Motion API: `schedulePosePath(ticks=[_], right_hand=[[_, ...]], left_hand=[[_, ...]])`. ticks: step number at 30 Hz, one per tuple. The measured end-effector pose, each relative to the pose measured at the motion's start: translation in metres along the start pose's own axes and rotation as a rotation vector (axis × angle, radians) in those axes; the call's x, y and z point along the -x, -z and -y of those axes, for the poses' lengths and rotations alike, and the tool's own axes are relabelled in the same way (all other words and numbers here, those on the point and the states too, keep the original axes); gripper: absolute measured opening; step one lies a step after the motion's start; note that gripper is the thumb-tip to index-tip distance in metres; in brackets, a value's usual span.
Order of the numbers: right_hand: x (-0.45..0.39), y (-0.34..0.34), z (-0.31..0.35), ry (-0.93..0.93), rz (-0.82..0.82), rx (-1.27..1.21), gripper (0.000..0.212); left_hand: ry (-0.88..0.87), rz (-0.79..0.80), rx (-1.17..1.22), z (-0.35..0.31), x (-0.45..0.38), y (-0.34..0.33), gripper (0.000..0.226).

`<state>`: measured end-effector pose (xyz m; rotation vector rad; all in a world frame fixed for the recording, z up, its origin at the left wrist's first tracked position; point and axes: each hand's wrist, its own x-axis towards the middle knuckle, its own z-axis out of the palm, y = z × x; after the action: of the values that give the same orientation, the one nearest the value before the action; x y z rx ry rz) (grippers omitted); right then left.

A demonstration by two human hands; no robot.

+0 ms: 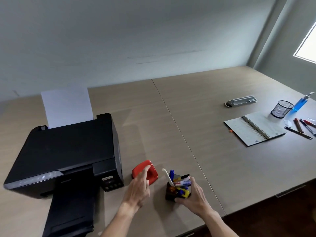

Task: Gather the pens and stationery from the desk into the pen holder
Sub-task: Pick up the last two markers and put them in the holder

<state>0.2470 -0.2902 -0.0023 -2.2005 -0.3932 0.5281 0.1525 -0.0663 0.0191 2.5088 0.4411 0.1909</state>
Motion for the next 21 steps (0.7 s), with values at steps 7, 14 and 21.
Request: schedulePosePath(ticks=[7,14,21], right_hand=[[-0.006,0.012,-0.009,-0.026,-0.032,-0.023,0.060],[-0.023,0.017,-0.011,-0.020,-0.043,-0.028,0.058],[-0.024,-0.005,0.003,-0.092,-0.191,-0.175,0.082]], left_hand=[[0.075,-0.086,-0.280,0.019,-0.034,0.000,0.042],[0.140,0.023,-0.489,0.010,-0.056,-0.010,0.063],[0.153,0.043,-0.463,0.014,-0.074,-0.001,0.054]])
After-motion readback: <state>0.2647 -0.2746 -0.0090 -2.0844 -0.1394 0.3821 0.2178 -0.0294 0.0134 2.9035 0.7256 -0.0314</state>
